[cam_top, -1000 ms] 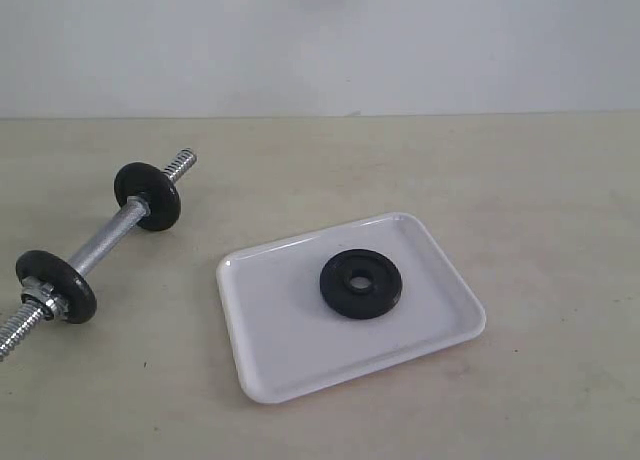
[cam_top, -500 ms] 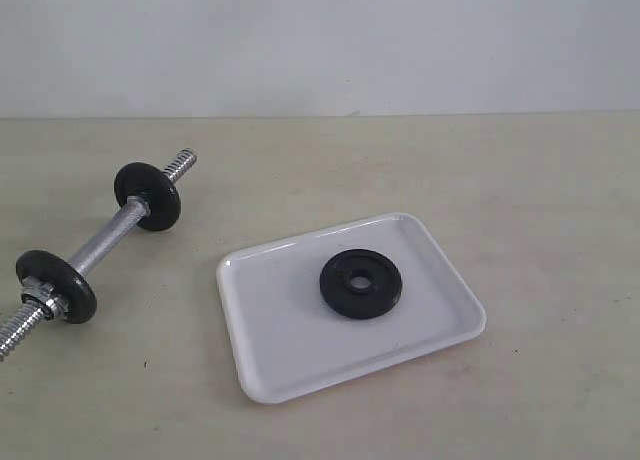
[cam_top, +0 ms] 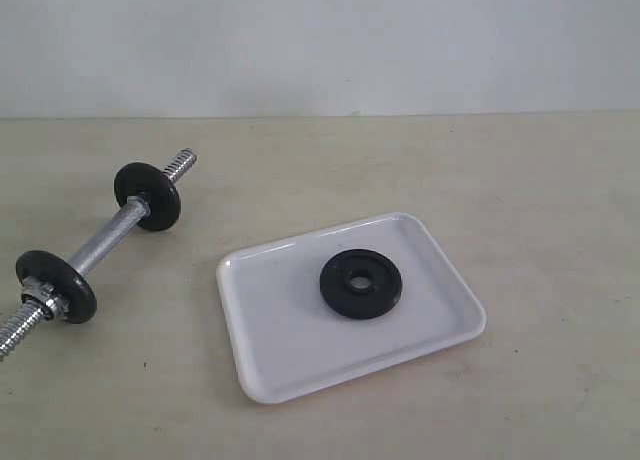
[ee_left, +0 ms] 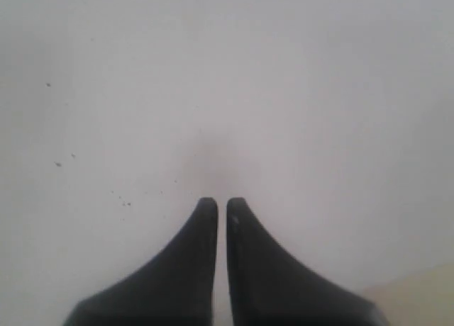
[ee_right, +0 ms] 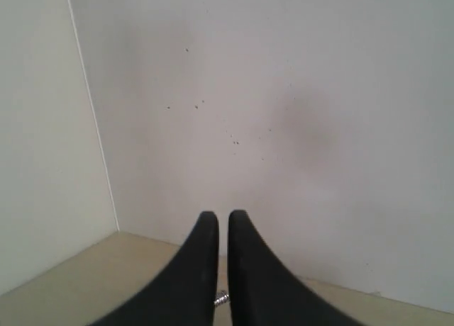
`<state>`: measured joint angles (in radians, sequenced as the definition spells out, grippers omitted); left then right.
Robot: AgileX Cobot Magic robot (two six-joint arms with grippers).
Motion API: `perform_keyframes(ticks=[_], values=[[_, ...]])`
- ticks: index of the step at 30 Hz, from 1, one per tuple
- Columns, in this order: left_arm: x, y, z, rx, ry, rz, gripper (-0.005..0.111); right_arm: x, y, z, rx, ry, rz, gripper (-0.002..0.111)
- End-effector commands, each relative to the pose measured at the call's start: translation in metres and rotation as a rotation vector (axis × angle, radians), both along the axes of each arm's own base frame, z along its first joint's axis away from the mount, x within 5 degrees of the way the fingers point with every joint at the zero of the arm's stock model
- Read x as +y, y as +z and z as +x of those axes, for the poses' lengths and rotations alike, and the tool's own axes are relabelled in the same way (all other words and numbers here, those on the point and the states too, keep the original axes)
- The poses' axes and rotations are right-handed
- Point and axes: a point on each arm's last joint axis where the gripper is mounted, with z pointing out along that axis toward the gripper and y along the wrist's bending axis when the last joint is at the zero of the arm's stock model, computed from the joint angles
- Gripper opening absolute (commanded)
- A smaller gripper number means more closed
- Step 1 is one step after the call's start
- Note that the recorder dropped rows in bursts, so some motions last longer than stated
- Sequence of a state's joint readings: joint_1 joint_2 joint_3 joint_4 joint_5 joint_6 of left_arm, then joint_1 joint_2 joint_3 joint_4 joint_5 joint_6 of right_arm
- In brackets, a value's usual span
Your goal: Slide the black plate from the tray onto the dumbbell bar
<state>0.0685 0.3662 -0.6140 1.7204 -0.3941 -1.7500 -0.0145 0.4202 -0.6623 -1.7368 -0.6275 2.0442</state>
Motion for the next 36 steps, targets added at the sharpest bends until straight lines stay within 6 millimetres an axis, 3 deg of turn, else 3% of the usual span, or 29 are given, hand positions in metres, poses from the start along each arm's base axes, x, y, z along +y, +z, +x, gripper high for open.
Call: perform_keyframes(ticks=[1,8,11,17,19,24,29,32,36], values=[[-0.001,-0.003,0.007,0.048,-0.024,-0.008,0.004,-0.002,-0.004,0.021,0.036,-0.031,-0.047,0.004],[-0.001,-0.002,0.007,0.045,-0.021,-0.007,0.004,-0.007,-0.008,0.04,0.019,-0.103,-0.143,0.004],[-0.001,-0.002,0.007,0.045,-0.021,-0.007,0.004,-0.009,-0.007,0.042,-0.069,-0.152,-0.278,0.004],[-0.001,-0.002,0.007,0.044,-0.018,-0.008,0.004,-0.028,-0.009,0.05,-0.257,-0.43,-0.664,0.004],[-0.001,-0.002,0.007,0.044,-0.018,-0.008,0.004,-0.033,-0.008,0.051,-0.273,-0.488,-0.718,0.004],[-0.001,-0.002,0.007,0.044,-0.018,-0.008,0.004,-0.039,-0.01,0.059,-0.169,-0.535,-0.564,0.004],[-0.001,-0.002,0.007,0.045,-0.02,-0.007,0.004,-0.034,-0.029,0.091,0.103,-0.415,-0.254,0.004],[-0.001,-0.002,0.009,0.05,-0.02,-0.007,0.004,-0.028,-0.04,0.104,0.178,-0.33,-0.247,0.004],[0.0,-0.013,0.032,0.15,-0.024,-0.014,0.004,-0.023,-0.044,0.106,0.185,-0.267,-0.283,0.004]])
